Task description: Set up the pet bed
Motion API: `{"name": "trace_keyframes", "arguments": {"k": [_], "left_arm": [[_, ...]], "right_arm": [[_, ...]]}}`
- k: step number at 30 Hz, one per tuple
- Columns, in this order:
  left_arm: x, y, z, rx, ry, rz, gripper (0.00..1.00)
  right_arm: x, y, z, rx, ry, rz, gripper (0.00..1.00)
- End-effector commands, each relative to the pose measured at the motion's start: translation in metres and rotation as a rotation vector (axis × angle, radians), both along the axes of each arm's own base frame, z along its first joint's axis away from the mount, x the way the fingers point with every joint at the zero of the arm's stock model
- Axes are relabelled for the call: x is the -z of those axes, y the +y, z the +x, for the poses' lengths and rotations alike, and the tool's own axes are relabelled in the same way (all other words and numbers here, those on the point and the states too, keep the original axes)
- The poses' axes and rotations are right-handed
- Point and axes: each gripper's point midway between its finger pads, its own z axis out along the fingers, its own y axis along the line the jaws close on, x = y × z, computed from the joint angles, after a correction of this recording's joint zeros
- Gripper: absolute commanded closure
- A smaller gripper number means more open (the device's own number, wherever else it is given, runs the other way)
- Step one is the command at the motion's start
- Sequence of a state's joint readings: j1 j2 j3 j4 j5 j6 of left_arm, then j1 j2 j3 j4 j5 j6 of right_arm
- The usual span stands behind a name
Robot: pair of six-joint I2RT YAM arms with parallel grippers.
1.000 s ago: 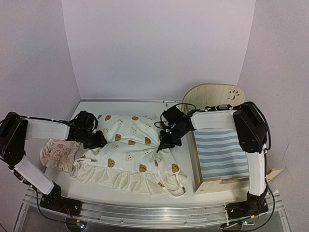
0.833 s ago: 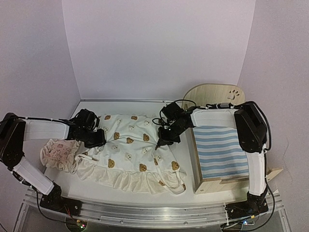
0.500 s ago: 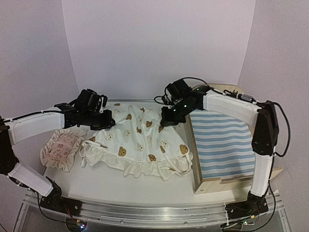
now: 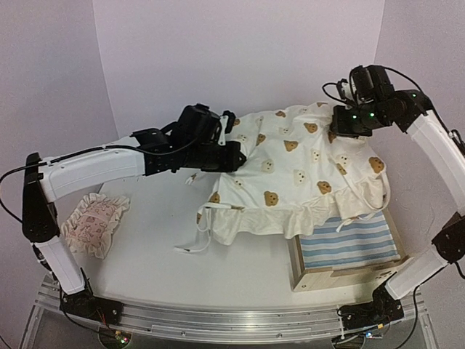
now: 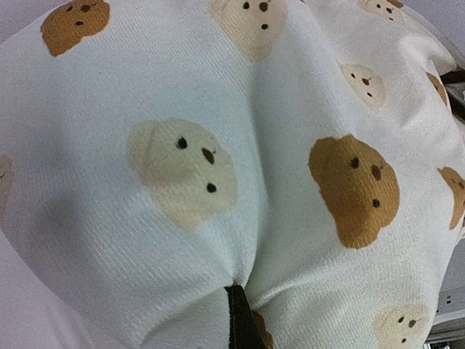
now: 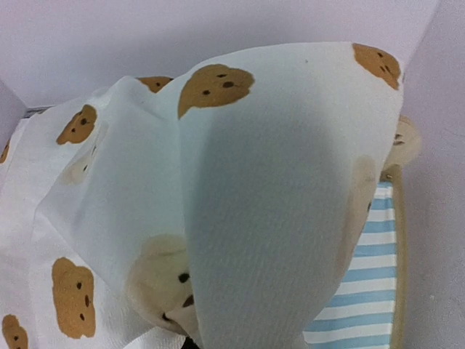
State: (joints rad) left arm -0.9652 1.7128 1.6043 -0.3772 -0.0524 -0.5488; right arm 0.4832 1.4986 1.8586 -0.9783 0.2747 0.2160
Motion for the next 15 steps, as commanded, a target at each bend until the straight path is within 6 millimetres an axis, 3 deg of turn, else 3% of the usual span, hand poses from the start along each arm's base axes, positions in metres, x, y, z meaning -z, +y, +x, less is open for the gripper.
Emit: {"name": "trace_keyframes", "arguments": {"k": [1,4,8,11,15], "left_arm": [[-0.008,-0.063,-0.015,0.106,-0.025,-0.064,1.00],[0.000,-0.097,-0.020,0.150,-0.020,-0.078,1.00],[0.030,-0.142,-0.033,0.231,0.010,-0.068,1.00],[0.047,-0.168,-0.040,0.274,0.021,-0.077,1.00],[0.060,-0.191,-0.046,0.291,0.026,-0.084,1.00]], "right_arm": [[-0.003,-0.068,-0.013,0.148,-0.031,-0.180,1.00],[0.007,-0.107,-0.020,0.249,-0.015,-0.282,1.00],[0.036,-0.152,-0.026,0.359,0.067,-0.370,1.00],[0.056,-0.176,-0.023,0.414,0.126,-0.395,1.00],[0.065,-0.201,-0.012,0.461,0.151,-0.416,1.00]]}}
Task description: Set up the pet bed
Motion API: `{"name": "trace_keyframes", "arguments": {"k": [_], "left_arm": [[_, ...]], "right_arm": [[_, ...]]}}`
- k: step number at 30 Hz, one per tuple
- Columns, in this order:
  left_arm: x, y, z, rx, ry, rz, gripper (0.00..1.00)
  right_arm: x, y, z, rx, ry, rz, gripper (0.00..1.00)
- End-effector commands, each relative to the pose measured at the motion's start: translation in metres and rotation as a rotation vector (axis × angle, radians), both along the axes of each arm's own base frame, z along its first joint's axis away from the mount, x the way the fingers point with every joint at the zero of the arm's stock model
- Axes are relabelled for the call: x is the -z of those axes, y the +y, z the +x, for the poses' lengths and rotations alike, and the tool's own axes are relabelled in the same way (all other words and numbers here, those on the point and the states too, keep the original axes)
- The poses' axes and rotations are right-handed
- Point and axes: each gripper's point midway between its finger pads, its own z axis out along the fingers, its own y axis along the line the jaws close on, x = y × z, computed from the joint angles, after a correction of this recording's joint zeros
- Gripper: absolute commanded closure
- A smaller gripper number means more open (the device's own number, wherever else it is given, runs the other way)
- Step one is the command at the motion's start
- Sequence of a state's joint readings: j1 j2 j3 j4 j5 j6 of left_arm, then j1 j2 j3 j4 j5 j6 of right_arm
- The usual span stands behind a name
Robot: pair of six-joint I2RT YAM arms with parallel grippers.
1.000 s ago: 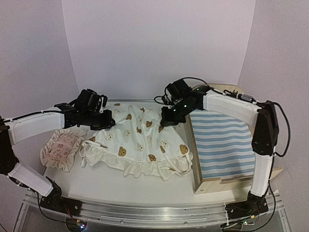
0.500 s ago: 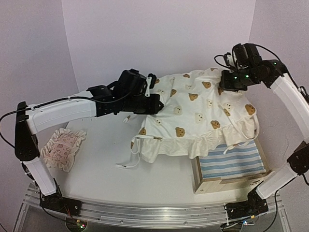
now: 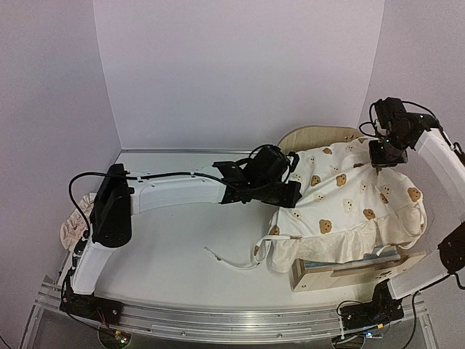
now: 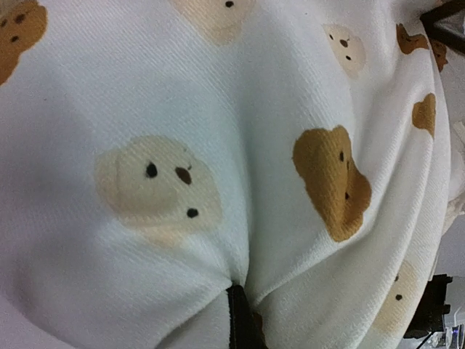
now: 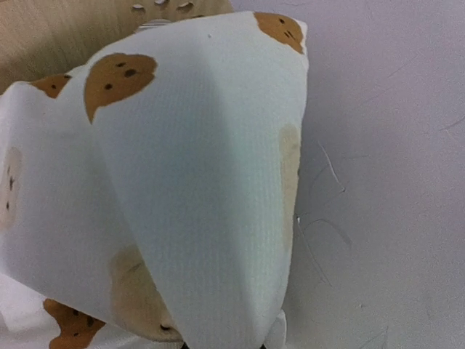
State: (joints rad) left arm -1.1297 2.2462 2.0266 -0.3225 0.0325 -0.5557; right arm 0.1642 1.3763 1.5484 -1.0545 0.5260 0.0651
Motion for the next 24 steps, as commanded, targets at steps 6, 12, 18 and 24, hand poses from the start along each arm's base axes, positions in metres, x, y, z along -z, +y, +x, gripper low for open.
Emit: {"name": "trace_keyframes", "arguments": {"k": [6,12,18,24], "left_arm": [[-0.029,-0.041,-0.008,0.043,-0.043,-0.143,1.00],[0.001,-0.045,-0.014,0.063,0.014,-0.116,1.00],[0.029,-0.042,-0.036,0.131,0.093,-0.078,0.73],[0.012,-0.006,-0.030,0.034,-0.003,-0.009,0.08]], "right_arm": [[0.002,-0.045,0.037,0.079,-0.052,-0.075,1.00],[0.037,-0.062,0.013,0.201,0.009,-0.103,1.00],[0.064,-0.079,-0.010,0.303,0.050,-0.128,0.76],[0.036,-0.069,0.007,0.279,-0.022,-0.052,0.22]]}}
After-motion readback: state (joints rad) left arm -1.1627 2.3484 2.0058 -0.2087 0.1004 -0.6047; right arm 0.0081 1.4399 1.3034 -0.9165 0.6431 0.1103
